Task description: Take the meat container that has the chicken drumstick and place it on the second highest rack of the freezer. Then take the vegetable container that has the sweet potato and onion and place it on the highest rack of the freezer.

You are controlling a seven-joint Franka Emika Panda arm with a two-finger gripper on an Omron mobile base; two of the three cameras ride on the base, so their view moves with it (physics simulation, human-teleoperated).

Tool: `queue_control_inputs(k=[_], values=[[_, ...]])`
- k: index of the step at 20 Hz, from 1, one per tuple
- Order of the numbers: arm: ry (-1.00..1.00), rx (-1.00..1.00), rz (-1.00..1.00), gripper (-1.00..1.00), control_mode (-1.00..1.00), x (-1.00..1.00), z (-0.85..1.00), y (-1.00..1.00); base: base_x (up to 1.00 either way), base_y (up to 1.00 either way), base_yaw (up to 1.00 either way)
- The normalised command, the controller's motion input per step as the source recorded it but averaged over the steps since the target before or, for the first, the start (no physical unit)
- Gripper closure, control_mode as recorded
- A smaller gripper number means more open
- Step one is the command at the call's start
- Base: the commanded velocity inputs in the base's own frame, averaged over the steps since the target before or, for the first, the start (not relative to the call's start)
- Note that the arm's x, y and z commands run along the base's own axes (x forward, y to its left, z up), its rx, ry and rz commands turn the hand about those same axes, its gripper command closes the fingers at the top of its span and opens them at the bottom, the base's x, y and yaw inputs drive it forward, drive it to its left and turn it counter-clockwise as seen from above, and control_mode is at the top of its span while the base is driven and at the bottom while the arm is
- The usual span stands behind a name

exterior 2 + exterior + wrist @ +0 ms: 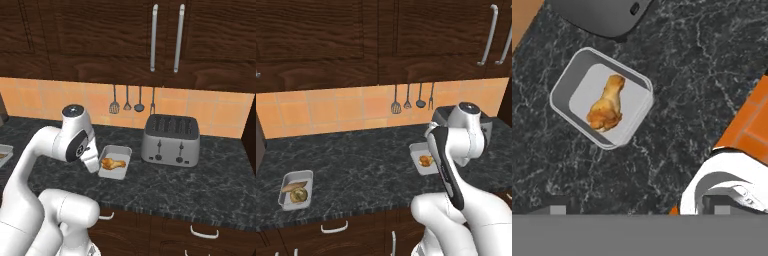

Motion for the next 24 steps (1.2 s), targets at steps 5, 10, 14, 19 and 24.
queue_control_inputs(k=[5, 10, 14, 19, 24], values=[[0.05, 0.15, -0.34, -1.00, -1.00, 0.16, -0.46, -0.23, 0.00, 0.00, 0.00], [0.06, 0.08, -0.14, -1.00, -1.00, 0.60, -0.25, -0.25, 0.00, 0.00, 0.00], [0.10, 0.02, -0.02, -1.00, -1.00, 0.43, -0.31, -0.06, 0.00, 0.00, 0.00], [0.10, 0.00, 0.00, -1.00, -1.00, 0.25, -0.31, 0.00, 0.00, 0.00, 0.00], [0.01, 0.00, -0.01, -1.00, -1.00, 0.28, -0.39, -0.03, 0.00, 0.00, 0.00]])
